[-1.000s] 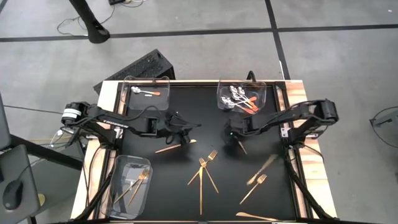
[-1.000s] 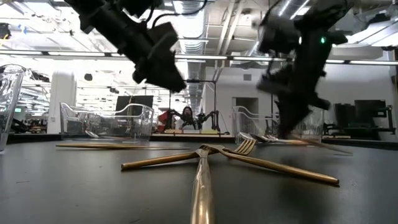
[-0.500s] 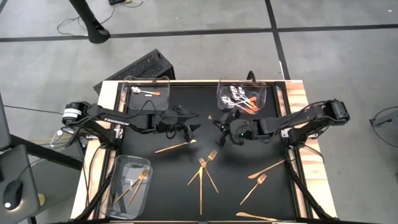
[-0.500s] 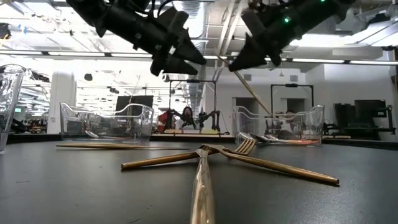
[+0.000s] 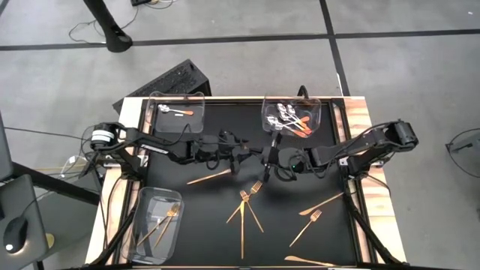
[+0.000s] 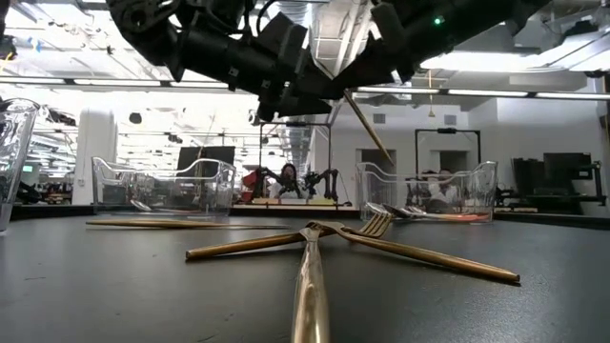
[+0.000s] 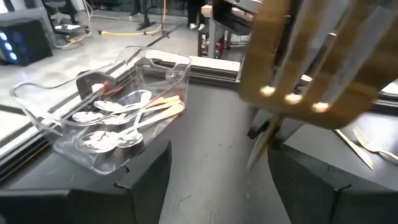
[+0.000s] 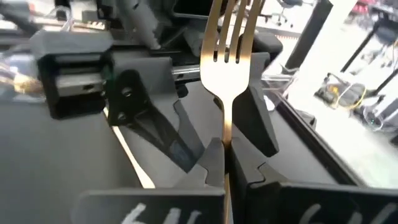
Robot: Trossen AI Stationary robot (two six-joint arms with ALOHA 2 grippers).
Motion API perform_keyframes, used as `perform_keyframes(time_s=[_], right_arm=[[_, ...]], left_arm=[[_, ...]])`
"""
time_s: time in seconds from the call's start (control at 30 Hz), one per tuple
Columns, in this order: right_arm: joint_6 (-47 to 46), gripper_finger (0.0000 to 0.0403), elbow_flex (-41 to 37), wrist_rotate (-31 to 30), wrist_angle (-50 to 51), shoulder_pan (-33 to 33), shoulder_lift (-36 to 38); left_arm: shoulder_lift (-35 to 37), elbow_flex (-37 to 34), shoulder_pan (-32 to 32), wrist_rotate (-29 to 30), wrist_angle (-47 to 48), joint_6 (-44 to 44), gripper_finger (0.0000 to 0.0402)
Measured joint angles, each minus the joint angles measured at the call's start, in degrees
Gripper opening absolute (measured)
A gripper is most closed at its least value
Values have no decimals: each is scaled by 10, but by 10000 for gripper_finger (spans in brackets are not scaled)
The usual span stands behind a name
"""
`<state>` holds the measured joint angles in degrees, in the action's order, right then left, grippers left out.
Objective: Sort silverware by color (type)
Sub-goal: Put the gold fork into the bottom left transparent bin
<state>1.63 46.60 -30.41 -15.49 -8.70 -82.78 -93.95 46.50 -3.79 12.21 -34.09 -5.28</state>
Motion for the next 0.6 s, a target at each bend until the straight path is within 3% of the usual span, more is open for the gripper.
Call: perform_keyframes(time_s=[0.23,0.6], right_arm=[[0,9,1,-6,11,-1,1],[-16,11,-1,-37,41,1,0]], left_arm=[[4,0,0,-5,-12,18,210],[8,0,1,-13,-30,15,211]])
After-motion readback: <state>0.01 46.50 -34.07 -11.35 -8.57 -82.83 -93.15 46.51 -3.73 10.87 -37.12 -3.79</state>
